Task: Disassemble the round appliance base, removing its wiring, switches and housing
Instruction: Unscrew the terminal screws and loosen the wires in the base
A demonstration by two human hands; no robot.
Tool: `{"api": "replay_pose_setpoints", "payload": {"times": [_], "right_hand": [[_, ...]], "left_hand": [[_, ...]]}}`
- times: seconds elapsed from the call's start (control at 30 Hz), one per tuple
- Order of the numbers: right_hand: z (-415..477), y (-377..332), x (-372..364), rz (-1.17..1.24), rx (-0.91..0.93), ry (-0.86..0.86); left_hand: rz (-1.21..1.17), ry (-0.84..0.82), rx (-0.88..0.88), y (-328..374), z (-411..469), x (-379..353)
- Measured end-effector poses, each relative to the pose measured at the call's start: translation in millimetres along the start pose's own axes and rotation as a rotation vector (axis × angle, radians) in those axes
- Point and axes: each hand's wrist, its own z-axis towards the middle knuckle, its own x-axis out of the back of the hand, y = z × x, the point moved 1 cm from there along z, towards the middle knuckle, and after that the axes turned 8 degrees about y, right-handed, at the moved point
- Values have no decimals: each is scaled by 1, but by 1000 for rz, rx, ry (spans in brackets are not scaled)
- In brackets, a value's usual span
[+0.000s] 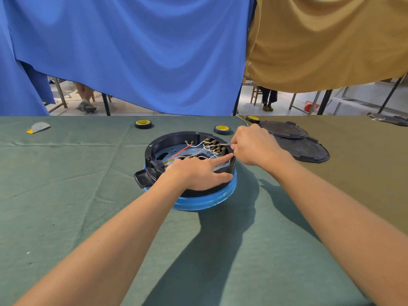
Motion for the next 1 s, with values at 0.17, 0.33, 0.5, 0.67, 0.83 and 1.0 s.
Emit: {"api": "replay_pose_setpoints", "payload": {"times": [0.17,0.33,0.5,0.67,0.83,1.0], "right_hand": [[25,4,9,22,20,-105],[41,2,10,35,66,-184],[27,12,5,59,76,-99],[8,15,-3,103,7,-10],[-5,11,-6,128,-10,35],[-12,7,-10,61,-12,64]], "left_hand": [[-28,-22,-17,-1,-1,1],[-37,-18,-19,-2,-2,0],[-36,-13,-18,-2,0,0],[-41,-14,-23,-2,1,-1],[-39,-18,-25,-2,1,0],[-22,-2,-16,-1,0,0]]}}
